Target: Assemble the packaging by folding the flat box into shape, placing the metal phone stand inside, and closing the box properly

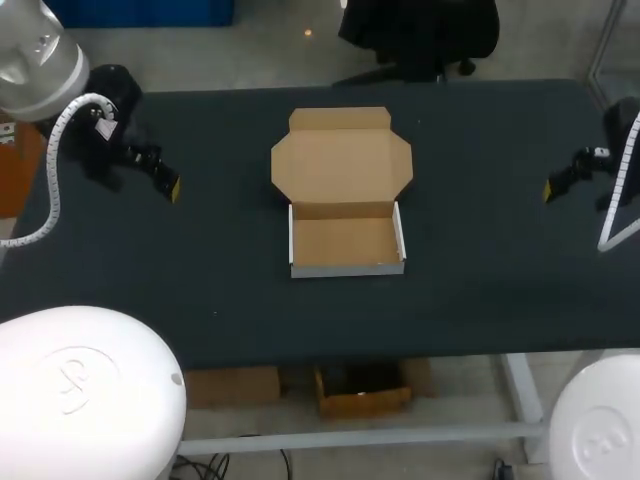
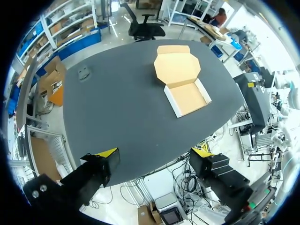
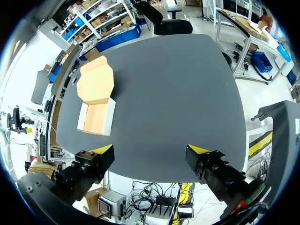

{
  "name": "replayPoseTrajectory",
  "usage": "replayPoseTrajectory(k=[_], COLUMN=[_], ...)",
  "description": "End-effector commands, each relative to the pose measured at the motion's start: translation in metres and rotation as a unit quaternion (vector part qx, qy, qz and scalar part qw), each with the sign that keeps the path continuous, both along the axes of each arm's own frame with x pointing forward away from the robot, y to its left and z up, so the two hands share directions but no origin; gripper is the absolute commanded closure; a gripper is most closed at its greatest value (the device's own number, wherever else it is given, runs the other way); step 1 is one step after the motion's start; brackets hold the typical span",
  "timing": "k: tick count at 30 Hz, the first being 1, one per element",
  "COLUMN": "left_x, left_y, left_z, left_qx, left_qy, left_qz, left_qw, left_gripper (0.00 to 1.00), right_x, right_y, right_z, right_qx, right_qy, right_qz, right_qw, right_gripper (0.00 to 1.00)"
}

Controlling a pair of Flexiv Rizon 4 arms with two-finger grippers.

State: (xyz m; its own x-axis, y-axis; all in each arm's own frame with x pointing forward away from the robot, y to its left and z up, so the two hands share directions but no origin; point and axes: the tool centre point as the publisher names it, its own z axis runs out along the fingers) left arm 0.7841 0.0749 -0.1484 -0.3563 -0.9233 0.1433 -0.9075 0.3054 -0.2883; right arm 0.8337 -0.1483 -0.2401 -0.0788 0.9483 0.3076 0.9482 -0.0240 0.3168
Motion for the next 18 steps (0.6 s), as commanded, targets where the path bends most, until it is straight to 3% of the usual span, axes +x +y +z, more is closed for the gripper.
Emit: replayPoseTrajectory(k=[1, 18], left_x=[0.003, 0.022], left_y=[-0.003, 0.000], left_z=[0.005, -0.001], left_qx=[0.010, 0.005], left_qy=[0.000, 0.006], left_qz=[0.011, 0.029], left_qw=[1.000, 1.000], left_gripper=[0.00, 0.00], right_x=[0.007, 0.026], right_y=[-0.001, -0.003], right_z=[0.005, 0.001], right_qx=[-0.004, -0.003], right_qy=[0.010, 0.020], right_qz=[0.000, 0.013], right_qw=[1.000, 1.000], right_gripper=[0.00, 0.00])
